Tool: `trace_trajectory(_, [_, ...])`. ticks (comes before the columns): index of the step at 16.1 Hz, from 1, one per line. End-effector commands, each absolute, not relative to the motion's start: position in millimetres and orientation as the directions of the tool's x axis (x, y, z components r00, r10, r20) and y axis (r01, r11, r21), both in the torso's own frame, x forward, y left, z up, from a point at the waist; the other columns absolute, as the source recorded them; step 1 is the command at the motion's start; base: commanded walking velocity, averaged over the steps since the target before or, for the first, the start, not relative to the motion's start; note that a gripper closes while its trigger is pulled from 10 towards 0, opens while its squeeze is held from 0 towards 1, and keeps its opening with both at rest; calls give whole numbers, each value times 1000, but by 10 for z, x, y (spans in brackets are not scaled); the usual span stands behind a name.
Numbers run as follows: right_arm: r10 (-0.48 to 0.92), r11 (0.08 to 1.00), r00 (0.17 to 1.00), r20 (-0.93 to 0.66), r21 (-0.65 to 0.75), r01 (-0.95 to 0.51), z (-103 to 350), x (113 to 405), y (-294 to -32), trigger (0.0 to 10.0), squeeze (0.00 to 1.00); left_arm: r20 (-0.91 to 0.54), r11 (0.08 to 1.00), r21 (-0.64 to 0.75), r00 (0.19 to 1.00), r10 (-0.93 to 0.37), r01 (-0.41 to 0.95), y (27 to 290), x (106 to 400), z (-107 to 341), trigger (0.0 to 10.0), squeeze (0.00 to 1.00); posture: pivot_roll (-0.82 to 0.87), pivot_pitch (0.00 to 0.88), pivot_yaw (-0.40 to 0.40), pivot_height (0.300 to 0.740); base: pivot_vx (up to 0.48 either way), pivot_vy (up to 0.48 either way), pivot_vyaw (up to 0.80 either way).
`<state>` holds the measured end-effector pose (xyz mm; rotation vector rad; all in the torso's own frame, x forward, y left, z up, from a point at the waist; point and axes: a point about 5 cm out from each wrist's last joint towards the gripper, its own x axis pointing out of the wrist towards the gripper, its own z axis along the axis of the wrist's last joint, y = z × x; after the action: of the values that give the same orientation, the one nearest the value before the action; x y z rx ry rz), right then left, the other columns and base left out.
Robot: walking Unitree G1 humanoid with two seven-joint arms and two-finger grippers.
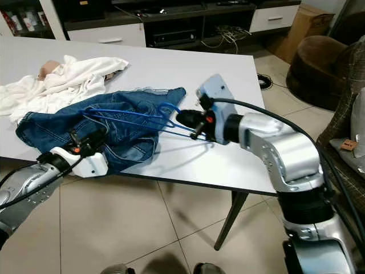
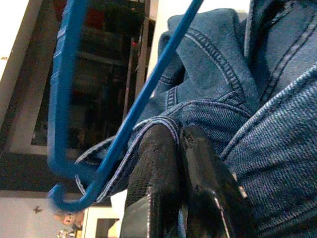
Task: Hang hanger
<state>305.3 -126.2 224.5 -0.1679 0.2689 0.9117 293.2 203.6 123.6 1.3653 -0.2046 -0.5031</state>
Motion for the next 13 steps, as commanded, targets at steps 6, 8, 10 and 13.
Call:
trace_trajectory(6, [758, 583, 543, -360, 2, -813, 2269, 2966, -1391, 10000, 0, -119, 79, 983, 906, -405, 164, 2252, 2986, 1415, 1255, 0, -48, 14, 19, 740, 0, 0, 0])
trace_trajectory(8, [746, 598, 556, -367, -1, -802, 2271, 2963, -1438, 10000, 0, -121, 80, 983, 910, -396, 166, 2279, 2984, 1413, 1255, 0, -51, 14, 19, 740, 0, 0, 0])
trace_trajectory(10, [750, 590, 546, -374, 5, -807, 2259, 2914, -1424, 10000, 0, -117, 85, 983, 909, -401, 164, 2248, 2984, 1416, 1569, 0, -59, 19, 22, 740, 0, 0, 0])
trace_trajectory(13, [785, 527, 472, -402, 31, -849, 2072, 2793, -1156, 10000, 0, -124, 76, 982, 889, -441, 175, 2104, 3035, 1403, 10000, 0, -64, 18, 23, 740, 0, 0, 0])
